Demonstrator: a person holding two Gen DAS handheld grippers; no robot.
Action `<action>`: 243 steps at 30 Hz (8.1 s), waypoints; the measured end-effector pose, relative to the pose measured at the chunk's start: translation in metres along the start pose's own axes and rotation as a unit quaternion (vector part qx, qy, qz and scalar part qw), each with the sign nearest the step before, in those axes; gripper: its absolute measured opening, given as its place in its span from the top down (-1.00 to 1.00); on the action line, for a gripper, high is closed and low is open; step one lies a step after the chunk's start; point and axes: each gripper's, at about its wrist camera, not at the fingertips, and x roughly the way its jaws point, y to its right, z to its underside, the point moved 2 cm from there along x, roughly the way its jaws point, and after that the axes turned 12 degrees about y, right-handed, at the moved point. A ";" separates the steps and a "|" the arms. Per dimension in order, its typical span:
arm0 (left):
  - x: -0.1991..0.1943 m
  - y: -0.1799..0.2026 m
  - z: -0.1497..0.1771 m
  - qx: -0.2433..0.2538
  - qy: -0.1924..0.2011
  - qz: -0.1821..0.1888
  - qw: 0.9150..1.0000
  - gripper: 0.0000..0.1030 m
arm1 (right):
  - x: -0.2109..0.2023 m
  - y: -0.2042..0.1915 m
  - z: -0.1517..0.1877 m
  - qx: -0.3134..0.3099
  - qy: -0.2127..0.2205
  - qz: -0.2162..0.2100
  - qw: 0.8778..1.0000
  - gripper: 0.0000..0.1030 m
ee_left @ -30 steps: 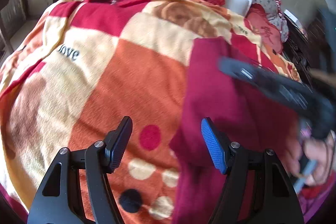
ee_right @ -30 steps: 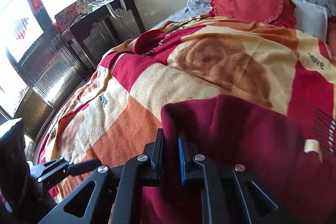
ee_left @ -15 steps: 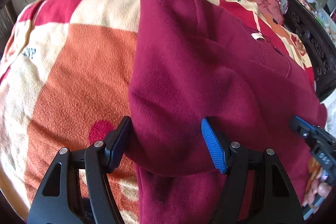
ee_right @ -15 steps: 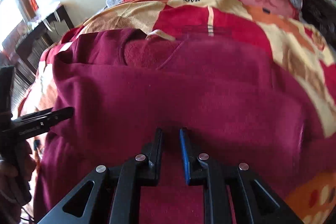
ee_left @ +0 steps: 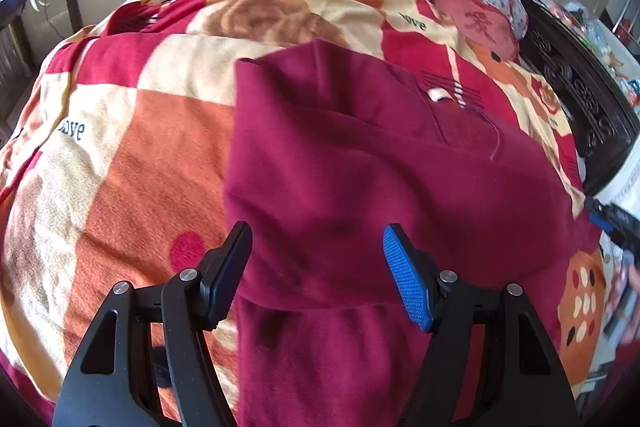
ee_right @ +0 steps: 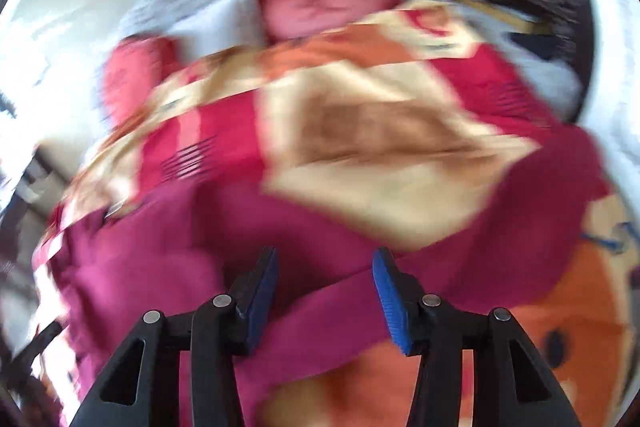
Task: Fold small clothes
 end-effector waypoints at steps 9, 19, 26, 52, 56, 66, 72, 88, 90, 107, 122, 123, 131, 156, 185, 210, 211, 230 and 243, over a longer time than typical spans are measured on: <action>0.012 0.007 0.012 0.015 -0.024 -0.010 1.000 -0.33 | 0.046 0.123 -0.051 0.121 -0.025 0.111 0.986 0.07; 0.014 0.007 0.010 0.011 -0.024 -0.012 1.000 -0.33 | 0.068 0.147 -0.056 0.123 -0.039 0.137 0.982 0.30; 0.008 0.004 0.011 0.009 -0.019 -0.009 1.000 -0.33 | 0.043 0.163 -0.050 0.159 -0.005 0.066 0.985 0.86; -0.025 -0.026 -0.007 -0.085 0.012 0.055 0.995 -0.33 | -0.019 -0.208 0.081 -0.149 -0.129 -0.302 0.933 0.86; -0.023 -0.018 -0.008 -0.080 0.014 0.076 0.994 -0.33 | -0.023 -0.196 0.097 -0.166 -0.129 -0.293 0.933 0.66; 0.009 0.019 -0.011 -0.063 -0.012 0.112 0.992 -0.33 | -0.041 -0.194 0.072 -0.157 -0.082 -0.306 0.935 0.23; 0.028 0.041 -0.013 -0.041 -0.017 0.131 0.990 -0.33 | -0.043 -0.192 0.074 -0.136 -0.082 -0.318 0.935 0.23; -0.039 0.036 -0.049 -0.029 0.061 0.155 0.986 0.65 | -0.059 -0.078 0.042 -0.041 -0.029 -0.223 0.974 0.16; -0.049 0.026 -0.052 -0.027 0.082 0.139 0.987 0.65 | -0.060 -0.071 0.041 -0.032 -0.026 -0.212 0.976 0.16; -0.006 -0.008 -0.008 -0.016 0.032 0.066 0.997 0.66 | -0.016 -0.074 0.081 -0.159 -0.083 -0.088 0.980 0.16; -0.006 -0.005 -0.014 -0.025 0.033 0.067 0.997 0.66 | 0.003 -0.081 0.021 -0.033 -0.025 -0.170 0.985 0.16; -0.007 -0.003 -0.015 -0.024 0.034 0.068 0.997 0.66 | 0.018 -0.087 0.018 -0.037 -0.036 -0.163 0.985 0.16; -0.008 0.013 -0.026 0.014 0.063 0.072 0.995 0.65 | 0.026 -0.095 0.005 -0.094 -0.008 -0.134 0.986 0.75; 0.017 -0.021 0.003 0.009 0.011 -0.015 1.000 0.03 | -0.009 -0.094 0.083 -0.166 -0.060 -0.091 0.980 0.74; -0.039 -0.015 0.042 0.054 -0.003 -0.027 0.998 0.03 | -0.059 -0.082 0.106 -0.127 -0.070 -0.108 0.984 0.34; -0.115 -0.019 0.114 0.053 -0.075 0.052 0.994 0.03 | -0.135 -0.042 0.201 -0.103 -0.139 -0.124 0.977 0.15; -0.119 -0.021 0.118 0.054 -0.080 0.053 0.994 0.03 | -0.139 -0.039 0.206 -0.101 -0.142 -0.126 0.977 0.15; -0.155 -0.054 0.204 -0.015 -0.203 0.101 0.974 0.03 | -0.185 -0.007 0.270 -0.029 -0.202 -0.213 0.955 0.10; -0.142 -0.039 0.197 -0.020 -0.194 0.134 0.972 0.13 | -0.188 -0.005 0.279 -0.011 -0.198 -0.241 0.950 0.41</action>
